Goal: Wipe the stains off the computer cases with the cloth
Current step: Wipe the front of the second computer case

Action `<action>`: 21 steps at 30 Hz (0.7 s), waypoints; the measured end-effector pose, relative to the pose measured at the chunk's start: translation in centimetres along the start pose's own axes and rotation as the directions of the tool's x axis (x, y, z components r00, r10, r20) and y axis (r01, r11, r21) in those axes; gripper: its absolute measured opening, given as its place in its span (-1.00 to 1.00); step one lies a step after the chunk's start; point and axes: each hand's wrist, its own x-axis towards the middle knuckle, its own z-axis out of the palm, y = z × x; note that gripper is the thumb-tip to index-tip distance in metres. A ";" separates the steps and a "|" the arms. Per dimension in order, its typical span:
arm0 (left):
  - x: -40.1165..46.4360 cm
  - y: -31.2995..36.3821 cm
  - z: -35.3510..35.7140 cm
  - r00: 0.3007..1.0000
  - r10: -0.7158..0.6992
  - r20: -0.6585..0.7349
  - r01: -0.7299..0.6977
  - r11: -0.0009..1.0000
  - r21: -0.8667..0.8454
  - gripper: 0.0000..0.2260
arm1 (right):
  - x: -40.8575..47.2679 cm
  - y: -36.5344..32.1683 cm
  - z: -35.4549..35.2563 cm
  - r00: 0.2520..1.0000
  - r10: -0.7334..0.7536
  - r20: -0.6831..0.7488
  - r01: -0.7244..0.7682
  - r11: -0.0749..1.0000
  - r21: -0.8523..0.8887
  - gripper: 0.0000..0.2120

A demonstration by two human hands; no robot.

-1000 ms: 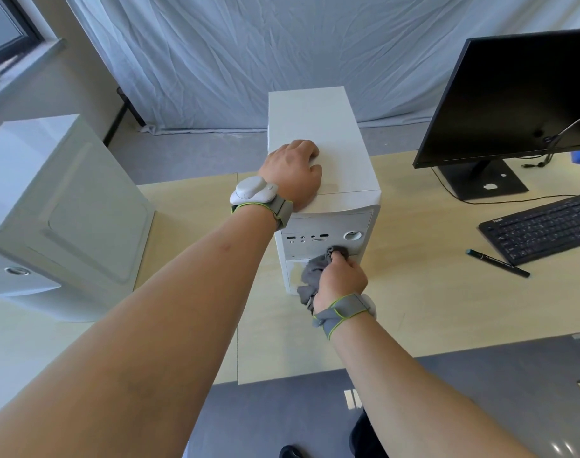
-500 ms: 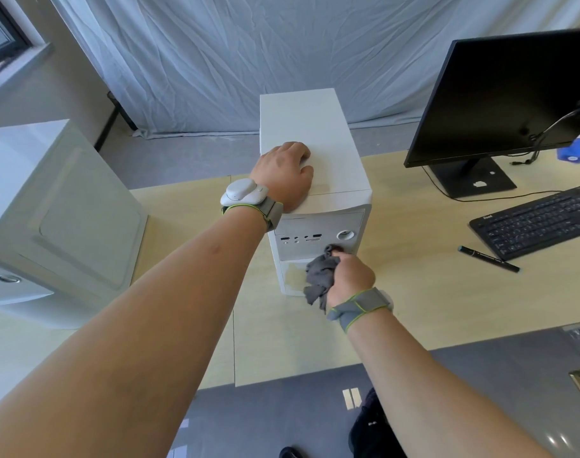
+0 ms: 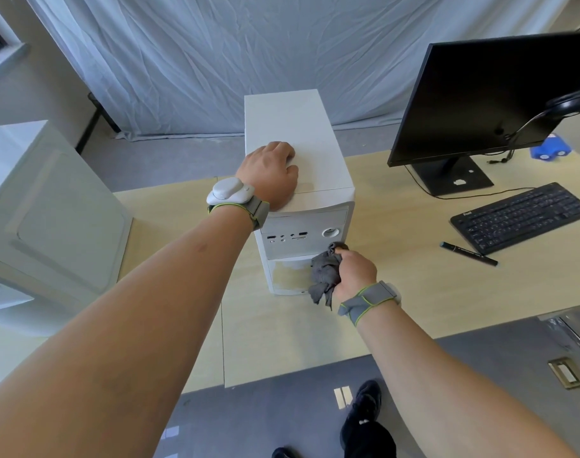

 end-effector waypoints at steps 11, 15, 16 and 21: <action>0.0 -0.3 0.1 1.000 0.007 0.000 -0.007 1.000 -0.009 -0.73 | 1.1 -1.5 -0.7 0.962 -0.273 0.004 0.264 0.929 -0.261 -0.88; 0.1 -0.3 0.2 1.000 0.026 0.003 -0.026 1.000 -0.002 -0.74 | -0.3 -2.5 -0.4 0.953 -0.302 -0.003 0.299 0.946 -0.129 -0.91; 0.1 -0.3 0.3 1.000 0.021 0.000 -0.021 1.000 0.002 -0.74 | -1.0 -3.1 -0.1 0.939 -0.343 -0.010 0.341 0.936 -0.091 -0.90; 0.1 -0.1 0.3 0.999 0.041 -0.002 -0.041 0.999 0.031 -0.76 | -4.1 -5.2 0.5 0.839 -0.543 0.013 0.541 0.834 -0.106 -0.82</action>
